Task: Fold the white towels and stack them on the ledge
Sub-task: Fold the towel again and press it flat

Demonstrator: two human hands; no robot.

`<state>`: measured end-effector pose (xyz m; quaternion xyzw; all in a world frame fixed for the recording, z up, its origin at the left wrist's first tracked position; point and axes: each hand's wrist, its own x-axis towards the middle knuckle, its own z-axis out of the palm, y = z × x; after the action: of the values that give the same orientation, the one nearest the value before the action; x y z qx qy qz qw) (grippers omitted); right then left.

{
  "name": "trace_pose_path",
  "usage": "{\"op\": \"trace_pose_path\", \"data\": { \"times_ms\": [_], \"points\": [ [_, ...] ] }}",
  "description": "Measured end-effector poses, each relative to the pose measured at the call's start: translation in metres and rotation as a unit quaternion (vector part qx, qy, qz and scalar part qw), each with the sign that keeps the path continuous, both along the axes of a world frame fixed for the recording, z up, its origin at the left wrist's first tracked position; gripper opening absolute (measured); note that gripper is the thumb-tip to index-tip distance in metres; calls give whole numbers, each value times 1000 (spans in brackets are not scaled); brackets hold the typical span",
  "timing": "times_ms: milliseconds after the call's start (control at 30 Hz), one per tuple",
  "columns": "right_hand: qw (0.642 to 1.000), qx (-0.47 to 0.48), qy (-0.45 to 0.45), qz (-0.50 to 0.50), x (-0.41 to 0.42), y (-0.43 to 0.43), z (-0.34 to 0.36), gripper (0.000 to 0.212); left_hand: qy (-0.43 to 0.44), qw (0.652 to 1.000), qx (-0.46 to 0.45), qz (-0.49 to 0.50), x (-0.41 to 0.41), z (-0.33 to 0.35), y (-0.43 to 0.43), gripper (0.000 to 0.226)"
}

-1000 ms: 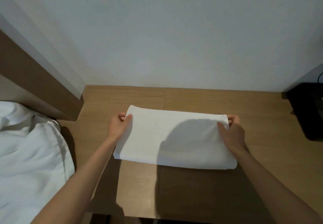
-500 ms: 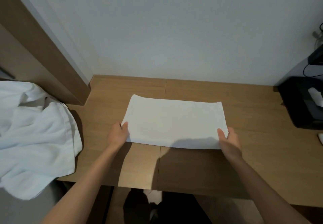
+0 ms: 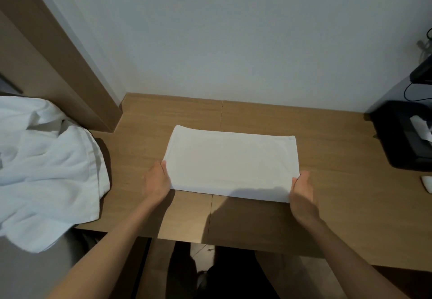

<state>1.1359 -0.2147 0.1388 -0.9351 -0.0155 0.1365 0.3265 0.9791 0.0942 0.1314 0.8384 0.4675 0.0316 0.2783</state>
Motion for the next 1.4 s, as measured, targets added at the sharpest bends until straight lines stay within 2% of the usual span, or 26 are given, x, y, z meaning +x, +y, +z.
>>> {"op": "trace_pose_path", "data": {
  "times_ms": [100,200,300,367,400,467,533,600,700,767,933,1100,1400],
  "points": [
    [1000,-1,-13,-2,-6,-3,2,18,-4,1000,-22,-21,-5,-1,1,37],
    [997,-45,-58,6,-11,-4,5,31,32,998,-13,-48,-10,3,1,31],
    [981,-144,-115,55,-11,-2,9,38,104,991,56,-55,-12,13,-7,24],
    [977,-168,-118,55,-8,3,15,40,136,982,120,-59,-9,26,-16,18],
    [974,-178,-127,63,-7,9,18,43,135,977,151,-66,-5,33,-20,21],
    [960,-195,-167,113,-5,28,21,50,73,978,176,-90,12,43,-32,36],
    [952,-185,-166,176,-4,55,21,52,28,970,184,-156,38,47,-53,52],
    [944,-179,-162,224,-4,82,16,53,10,959,180,-219,68,41,-77,56],
    [923,-221,-149,277,-2,110,-2,56,30,954,137,-265,99,20,-102,55],
    [924,-241,-111,275,-6,117,-18,63,70,949,127,-279,103,-1,-103,53],
    [930,-212,-154,259,-11,108,-34,56,75,941,172,-281,93,-24,-93,55],
    [924,-224,-163,264,10,71,-33,57,73,961,167,-208,69,-25,-58,57],
    [949,-241,-132,155,25,42,-31,61,63,981,131,-130,38,-22,-14,69]
  ]
}}
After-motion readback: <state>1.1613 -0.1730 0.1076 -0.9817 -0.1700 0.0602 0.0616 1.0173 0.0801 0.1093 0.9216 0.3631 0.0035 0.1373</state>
